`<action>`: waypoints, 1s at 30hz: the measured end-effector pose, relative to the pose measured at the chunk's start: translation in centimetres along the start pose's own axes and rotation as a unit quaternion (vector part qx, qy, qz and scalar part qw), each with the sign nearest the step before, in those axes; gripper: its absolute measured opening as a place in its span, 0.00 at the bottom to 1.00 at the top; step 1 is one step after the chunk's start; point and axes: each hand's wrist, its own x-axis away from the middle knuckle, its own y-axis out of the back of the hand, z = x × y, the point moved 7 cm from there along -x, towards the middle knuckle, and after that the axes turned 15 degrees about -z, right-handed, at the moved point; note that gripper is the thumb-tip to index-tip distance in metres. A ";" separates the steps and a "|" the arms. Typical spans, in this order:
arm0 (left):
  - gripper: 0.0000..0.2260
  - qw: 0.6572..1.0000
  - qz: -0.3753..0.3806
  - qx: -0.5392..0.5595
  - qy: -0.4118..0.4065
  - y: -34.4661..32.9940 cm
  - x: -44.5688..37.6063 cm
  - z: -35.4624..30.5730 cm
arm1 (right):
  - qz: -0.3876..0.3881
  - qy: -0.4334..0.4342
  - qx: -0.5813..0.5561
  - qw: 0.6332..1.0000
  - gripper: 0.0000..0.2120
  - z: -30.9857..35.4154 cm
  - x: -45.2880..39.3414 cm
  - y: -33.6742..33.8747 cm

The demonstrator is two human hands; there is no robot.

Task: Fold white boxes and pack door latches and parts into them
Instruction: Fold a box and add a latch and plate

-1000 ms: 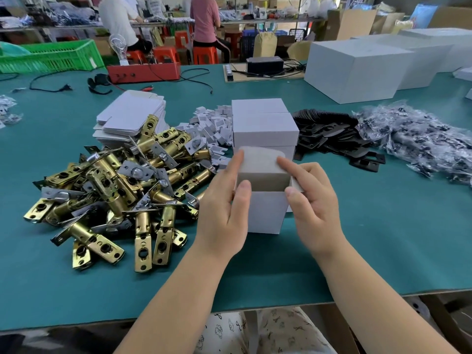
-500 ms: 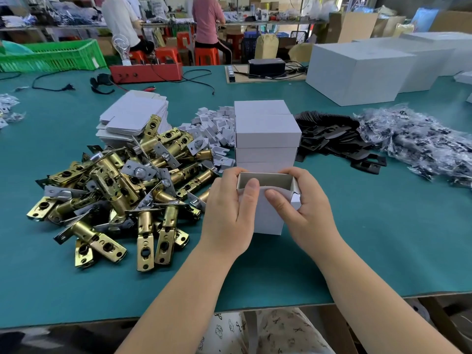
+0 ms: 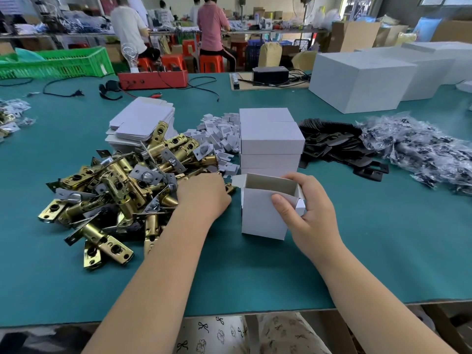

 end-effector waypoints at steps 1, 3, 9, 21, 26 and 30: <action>0.07 1.000 0.007 0.002 0.004 -0.3 0.0 -0.1 | 0.000 0.000 0.000 1.000 0.15 0.0 0.0 0.0; 0.06 1.000 0.000 0.002 0.007 -0.3 -0.1 -0.1 | 0.003 -0.004 -0.002 1.000 0.15 0.0 0.0 0.0; 0.11 0.984 -0.049 0.164 0.043 1.4 0.3 0.9 | 0.002 -0.014 -0.015 1.000 0.17 -0.1 0.1 0.0; 0.13 0.792 -0.336 0.503 0.079 12.2 3.1 1.7 | -0.018 -0.003 0.016 1.000 0.20 -0.1 -0.1 -0.1; 0.11 0.796 -0.311 0.520 0.003 13.5 4.3 -2.6 | -0.028 0.002 0.031 0.999 0.21 -0.2 -0.1 -0.1; 0.13 0.845 -0.273 0.459 -0.038 11.8 5.0 -5.3 | -0.020 0.004 0.029 0.999 0.17 0.0 -0.1 -0.2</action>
